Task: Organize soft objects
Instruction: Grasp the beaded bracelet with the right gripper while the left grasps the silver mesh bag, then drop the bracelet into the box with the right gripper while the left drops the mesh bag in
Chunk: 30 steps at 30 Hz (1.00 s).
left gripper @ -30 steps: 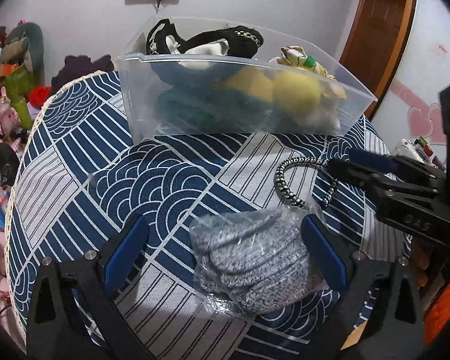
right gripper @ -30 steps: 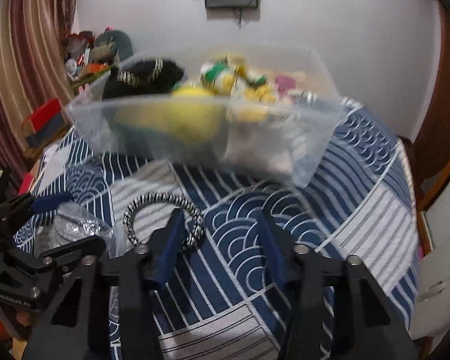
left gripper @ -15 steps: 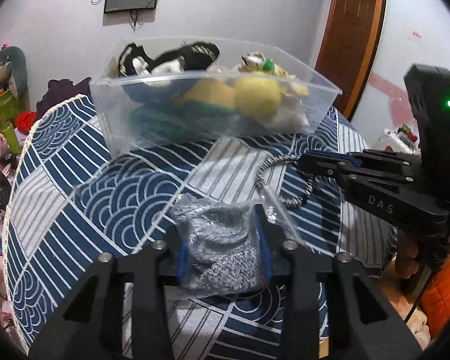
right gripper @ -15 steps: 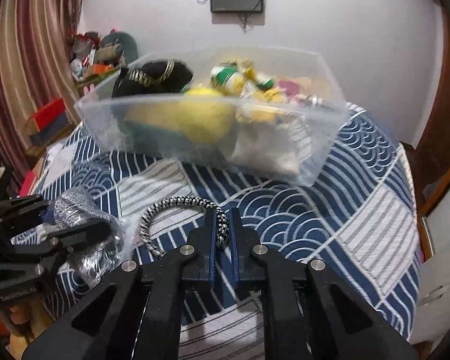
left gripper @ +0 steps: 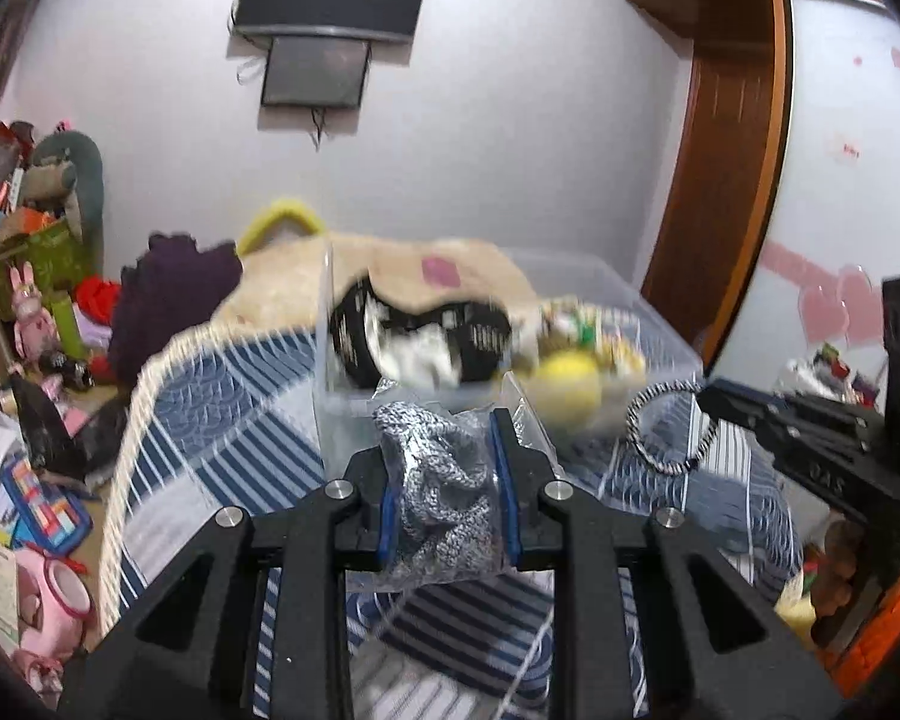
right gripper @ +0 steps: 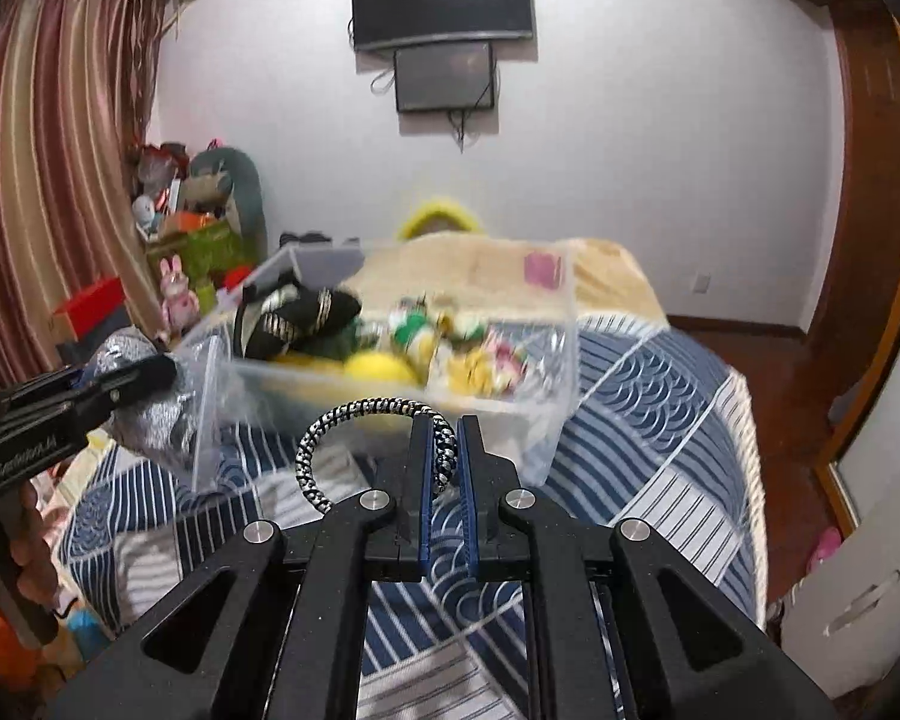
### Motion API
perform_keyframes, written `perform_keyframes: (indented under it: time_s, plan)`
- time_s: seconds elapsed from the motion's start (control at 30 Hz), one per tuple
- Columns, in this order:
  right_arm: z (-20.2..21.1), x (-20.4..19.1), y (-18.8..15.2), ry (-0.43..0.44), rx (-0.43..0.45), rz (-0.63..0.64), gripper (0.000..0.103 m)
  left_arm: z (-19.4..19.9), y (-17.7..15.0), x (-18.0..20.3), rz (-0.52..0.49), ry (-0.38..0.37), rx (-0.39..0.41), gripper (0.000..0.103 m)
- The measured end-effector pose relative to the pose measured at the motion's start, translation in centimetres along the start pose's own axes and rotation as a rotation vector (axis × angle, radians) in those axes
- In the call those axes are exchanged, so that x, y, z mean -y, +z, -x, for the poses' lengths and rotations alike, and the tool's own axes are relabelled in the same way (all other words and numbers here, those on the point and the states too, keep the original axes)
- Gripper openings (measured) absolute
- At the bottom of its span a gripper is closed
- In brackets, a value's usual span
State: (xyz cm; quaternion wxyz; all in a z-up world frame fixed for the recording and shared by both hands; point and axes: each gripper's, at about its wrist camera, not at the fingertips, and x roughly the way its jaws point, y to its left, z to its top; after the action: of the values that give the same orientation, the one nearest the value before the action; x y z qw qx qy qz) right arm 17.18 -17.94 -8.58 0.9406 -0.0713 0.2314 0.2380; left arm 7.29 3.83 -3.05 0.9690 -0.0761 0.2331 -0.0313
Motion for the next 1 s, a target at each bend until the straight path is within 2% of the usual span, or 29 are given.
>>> perform_keyframes:
  time_s: [0.23, 0.4, 0.5, 0.67, 0.8, 0.9, 0.93, 0.97, 1.0]
  plan:
    - [-0.8, -0.1, 2.5, -0.045, 0.069, -0.017, 0.007, -1.2, 3.5, 0.7, -0.014, 0.039, 0.085, 0.026]
    - [-2.6, 0.2, 3.8, -0.065, 0.075, -0.038, 0.007, -3.4, 5.1, 0.7, -0.023, 0.068, 0.109, 0.026]
    - [-4.0, 0.3, 4.0, -0.069, 0.058, -0.056, 0.007, -5.2, 5.6, 0.8, -0.012, 0.071, 0.096, 0.026]
    - [-5.9, 0.1, 3.1, -0.055, -0.002, -0.050, 0.007, -8.9, 4.9, 0.2, 0.015, 0.042, 0.024, 0.028]
    - [-6.3, -0.2, 2.4, -0.050, -0.035, -0.026, 0.007, -10.2, 3.9, 0.4, -0.012, 0.055, -0.005, 0.031]
    - [-6.2, -0.1, 2.3, -0.054, -0.045, -0.018, 0.009, -10.1, 3.6, 0.6, -0.026, 0.062, -0.011, 0.041]
    - [-6.1, -0.1, 2.4, -0.055, -0.048, -0.019, 0.011, -10.0, 3.5, 0.6, -0.025, 0.061, -0.014, 0.051]
    - [-5.9, 0.0, 2.4, -0.054, -0.048, -0.022, 0.019, -9.7, 3.5, 0.5, -0.022, 0.063, -0.016, 0.063]
    - [-5.7, 0.1, 2.5, -0.050, -0.043, -0.027, 0.029, -9.4, 3.5, 0.4, -0.015, 0.064, -0.014, 0.067]
